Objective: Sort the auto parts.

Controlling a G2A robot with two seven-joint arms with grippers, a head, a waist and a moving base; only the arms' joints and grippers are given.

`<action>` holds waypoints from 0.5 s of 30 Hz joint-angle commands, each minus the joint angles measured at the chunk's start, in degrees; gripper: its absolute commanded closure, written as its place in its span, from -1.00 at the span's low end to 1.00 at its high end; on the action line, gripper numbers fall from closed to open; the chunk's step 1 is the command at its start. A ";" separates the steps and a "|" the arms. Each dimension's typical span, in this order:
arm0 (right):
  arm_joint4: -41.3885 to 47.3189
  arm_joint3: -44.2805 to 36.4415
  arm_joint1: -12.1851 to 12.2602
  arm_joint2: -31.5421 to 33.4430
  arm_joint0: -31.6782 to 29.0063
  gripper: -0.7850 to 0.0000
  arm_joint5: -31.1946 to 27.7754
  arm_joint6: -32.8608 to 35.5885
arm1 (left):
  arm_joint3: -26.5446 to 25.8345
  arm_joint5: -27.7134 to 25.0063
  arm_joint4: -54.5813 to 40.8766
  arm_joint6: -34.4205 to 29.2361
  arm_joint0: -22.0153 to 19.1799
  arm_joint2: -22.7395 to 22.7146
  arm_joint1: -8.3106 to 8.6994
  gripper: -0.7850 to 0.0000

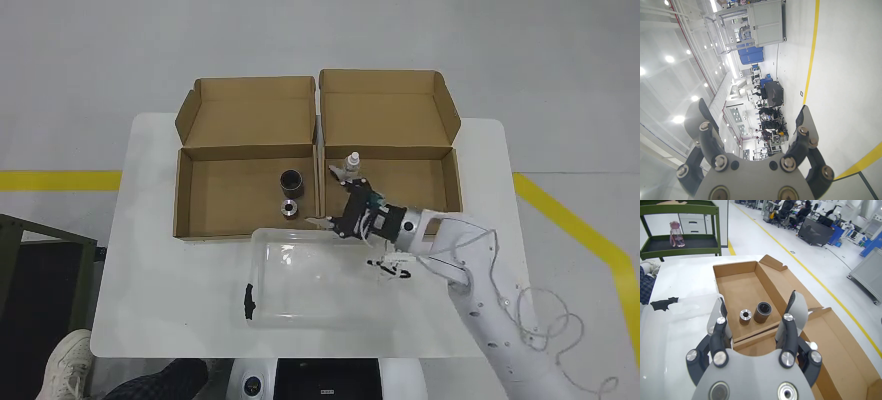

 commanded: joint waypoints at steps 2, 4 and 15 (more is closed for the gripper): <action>-0.42 -0.78 0.70 4.17 -3.92 -0.96 1.26 -3.27 | 0.00 0.00 0.00 0.00 0.00 0.00 0.00 -1.00; -0.74 -1.06 1.04 6.35 -5.90 -1.00 2.25 -5.09 | 0.00 0.00 0.00 0.00 0.00 0.00 0.00 -1.00; -1.35 -4.27 2.49 17.07 -17.70 -1.00 7.51 -14.34 | 0.00 0.00 0.00 0.00 0.00 0.00 0.00 -1.00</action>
